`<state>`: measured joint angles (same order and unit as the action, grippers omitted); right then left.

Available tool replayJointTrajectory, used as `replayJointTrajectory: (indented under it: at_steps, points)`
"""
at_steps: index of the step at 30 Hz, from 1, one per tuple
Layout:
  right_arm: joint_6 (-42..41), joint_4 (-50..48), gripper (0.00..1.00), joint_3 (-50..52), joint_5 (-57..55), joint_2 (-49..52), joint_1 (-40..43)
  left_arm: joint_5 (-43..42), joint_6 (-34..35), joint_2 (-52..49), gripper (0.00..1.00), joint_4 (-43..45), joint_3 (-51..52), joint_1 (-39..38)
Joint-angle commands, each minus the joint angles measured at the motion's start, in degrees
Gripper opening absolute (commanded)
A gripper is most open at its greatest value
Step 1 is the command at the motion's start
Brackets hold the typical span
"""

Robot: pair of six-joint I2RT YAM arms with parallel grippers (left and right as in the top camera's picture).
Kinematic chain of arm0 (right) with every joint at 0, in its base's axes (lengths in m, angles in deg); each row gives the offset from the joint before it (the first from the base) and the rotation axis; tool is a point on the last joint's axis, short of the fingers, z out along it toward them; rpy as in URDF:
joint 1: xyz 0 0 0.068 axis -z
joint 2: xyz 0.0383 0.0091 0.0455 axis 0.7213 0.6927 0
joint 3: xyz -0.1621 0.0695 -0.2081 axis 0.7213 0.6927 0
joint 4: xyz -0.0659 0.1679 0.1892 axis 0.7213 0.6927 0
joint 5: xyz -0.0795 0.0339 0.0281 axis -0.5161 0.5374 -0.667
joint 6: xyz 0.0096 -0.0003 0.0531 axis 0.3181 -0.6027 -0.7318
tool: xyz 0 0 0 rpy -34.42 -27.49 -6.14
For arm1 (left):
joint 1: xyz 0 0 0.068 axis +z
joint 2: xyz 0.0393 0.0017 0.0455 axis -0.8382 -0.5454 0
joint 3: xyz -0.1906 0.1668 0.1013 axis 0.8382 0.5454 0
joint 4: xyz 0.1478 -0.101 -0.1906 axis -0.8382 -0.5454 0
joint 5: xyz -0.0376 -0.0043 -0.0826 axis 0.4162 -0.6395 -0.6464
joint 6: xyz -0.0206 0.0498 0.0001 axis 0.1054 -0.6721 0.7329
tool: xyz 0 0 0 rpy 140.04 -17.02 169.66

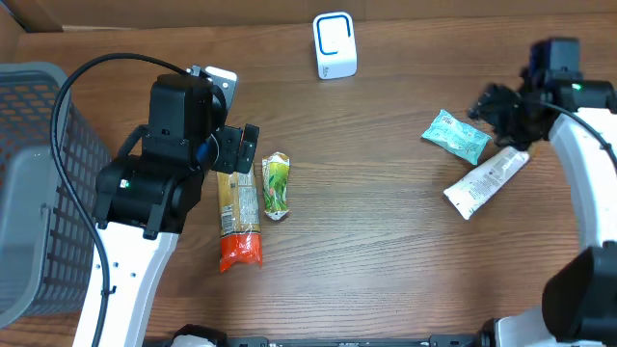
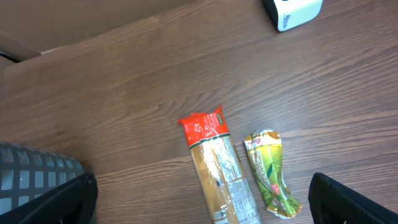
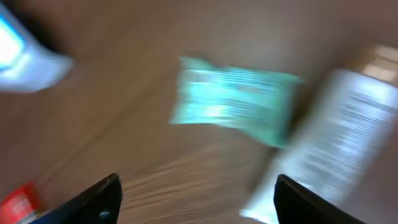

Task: Scan the item barcode
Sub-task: 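Swing the right gripper left to the green tea pouch and grasp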

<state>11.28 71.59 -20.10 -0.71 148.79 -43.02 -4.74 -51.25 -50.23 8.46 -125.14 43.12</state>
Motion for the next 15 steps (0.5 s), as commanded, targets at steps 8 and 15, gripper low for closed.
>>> replayJointTrajectory:
  at_steps: [8,15]
  points:
    - [1.75,-14.03,0.84,0.15,12.63,9.46,-24.33,0.59,-0.9,-0.28,0.99,0.07,-0.46,0.31]
    - [-2.47,-19.39,0.84,0.15,12.48,16.81,-36.04,0.59,-0.9,-0.28,1.0,0.07,-0.46,0.31]
